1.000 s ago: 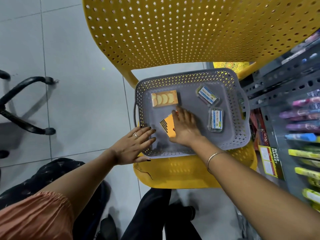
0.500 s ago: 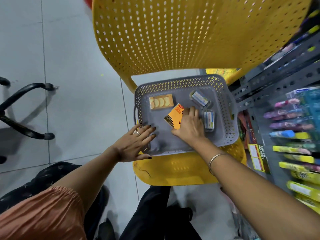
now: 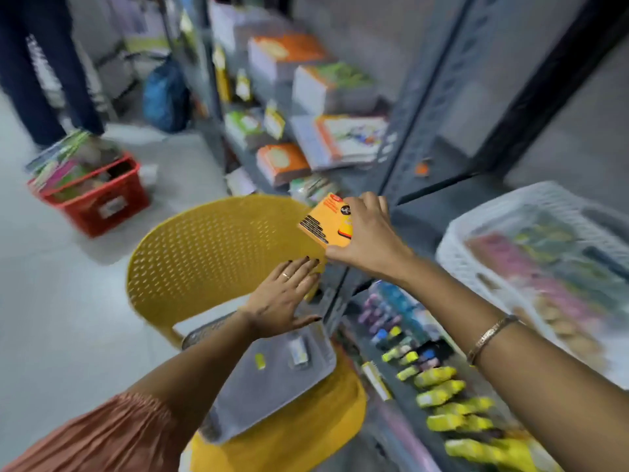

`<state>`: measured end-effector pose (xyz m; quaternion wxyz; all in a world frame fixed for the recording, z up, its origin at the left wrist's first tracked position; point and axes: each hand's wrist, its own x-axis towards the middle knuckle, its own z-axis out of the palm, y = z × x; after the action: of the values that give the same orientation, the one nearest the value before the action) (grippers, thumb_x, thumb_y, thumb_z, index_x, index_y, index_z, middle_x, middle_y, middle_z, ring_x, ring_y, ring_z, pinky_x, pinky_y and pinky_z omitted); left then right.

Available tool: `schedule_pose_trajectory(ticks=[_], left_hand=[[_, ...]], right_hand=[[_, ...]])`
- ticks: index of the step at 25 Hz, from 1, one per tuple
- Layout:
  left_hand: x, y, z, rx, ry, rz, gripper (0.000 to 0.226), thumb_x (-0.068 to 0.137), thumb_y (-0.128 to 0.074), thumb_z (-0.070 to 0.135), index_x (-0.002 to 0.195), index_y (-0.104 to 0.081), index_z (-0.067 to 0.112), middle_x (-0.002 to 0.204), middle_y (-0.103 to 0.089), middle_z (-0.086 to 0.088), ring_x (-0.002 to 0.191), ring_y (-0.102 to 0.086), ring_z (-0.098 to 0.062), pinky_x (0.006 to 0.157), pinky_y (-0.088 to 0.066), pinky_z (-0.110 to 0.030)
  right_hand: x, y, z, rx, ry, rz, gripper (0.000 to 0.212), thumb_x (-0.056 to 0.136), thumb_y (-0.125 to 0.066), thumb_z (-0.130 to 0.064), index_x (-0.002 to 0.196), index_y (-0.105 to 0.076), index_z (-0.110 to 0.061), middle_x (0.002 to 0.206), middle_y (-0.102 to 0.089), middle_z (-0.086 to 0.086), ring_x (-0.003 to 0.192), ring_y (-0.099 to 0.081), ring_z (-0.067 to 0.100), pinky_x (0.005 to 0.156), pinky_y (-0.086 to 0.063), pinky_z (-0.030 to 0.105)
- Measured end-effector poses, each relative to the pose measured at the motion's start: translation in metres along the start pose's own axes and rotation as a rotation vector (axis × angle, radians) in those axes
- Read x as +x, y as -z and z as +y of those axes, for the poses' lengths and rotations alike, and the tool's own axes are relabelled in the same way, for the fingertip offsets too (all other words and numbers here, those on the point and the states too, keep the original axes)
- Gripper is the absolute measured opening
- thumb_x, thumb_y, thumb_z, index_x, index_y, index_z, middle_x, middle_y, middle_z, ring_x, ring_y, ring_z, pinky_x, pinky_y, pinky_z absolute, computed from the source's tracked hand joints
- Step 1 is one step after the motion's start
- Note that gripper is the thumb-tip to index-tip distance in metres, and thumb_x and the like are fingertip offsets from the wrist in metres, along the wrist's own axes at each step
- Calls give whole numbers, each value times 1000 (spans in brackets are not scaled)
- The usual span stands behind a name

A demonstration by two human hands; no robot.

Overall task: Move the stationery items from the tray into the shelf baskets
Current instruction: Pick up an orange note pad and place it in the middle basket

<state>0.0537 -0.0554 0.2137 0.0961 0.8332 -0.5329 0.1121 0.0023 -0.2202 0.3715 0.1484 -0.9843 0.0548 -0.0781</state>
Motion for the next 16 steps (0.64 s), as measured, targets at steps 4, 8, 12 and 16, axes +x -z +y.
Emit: schedule_pose_trajectory(ticks=[4, 8, 12, 16], left_hand=[[97, 51, 56, -37, -140, 224, 76, 92, -22, 65, 125, -45, 0, 135, -47, -23, 128, -33, -33, 103, -20, -44], [153, 70, 150, -199, -352, 335, 75, 91, -30, 63, 131, -42, 1, 139, -43, -21, 127, -34, -34, 102, -24, -45], [180, 69, 249, -237, -560, 314, 76, 89, -30, 64, 131, -42, 1, 138, -44, -22, 127, -34, -33, 104, -20, -44], [188, 65, 310, -236, -677, 226, 81, 91, -21, 66, 127, -53, 1, 137, -48, -18, 127, -38, -31, 103, -26, -44]], right_hand=[[-38, 127, 51, -54, -189, 139, 76, 63, -66, -48, 122, -46, -4, 121, -44, 18, 118, -36, 32, 102, -31, 35], [-115, 212, 114, -197, -436, 155, 66, 58, -58, -49, 104, -53, -2, 109, -55, 22, 110, -43, 32, 89, -31, 32], [-212, 249, 170, -315, -693, 164, 78, 51, -48, -57, 103, -57, -1, 108, -60, 23, 105, -49, 34, 85, -35, 34], [-292, 241, 216, -289, -917, 100, 85, 50, -49, -58, 118, -53, -7, 115, -57, 22, 110, -45, 33, 89, -34, 33]])
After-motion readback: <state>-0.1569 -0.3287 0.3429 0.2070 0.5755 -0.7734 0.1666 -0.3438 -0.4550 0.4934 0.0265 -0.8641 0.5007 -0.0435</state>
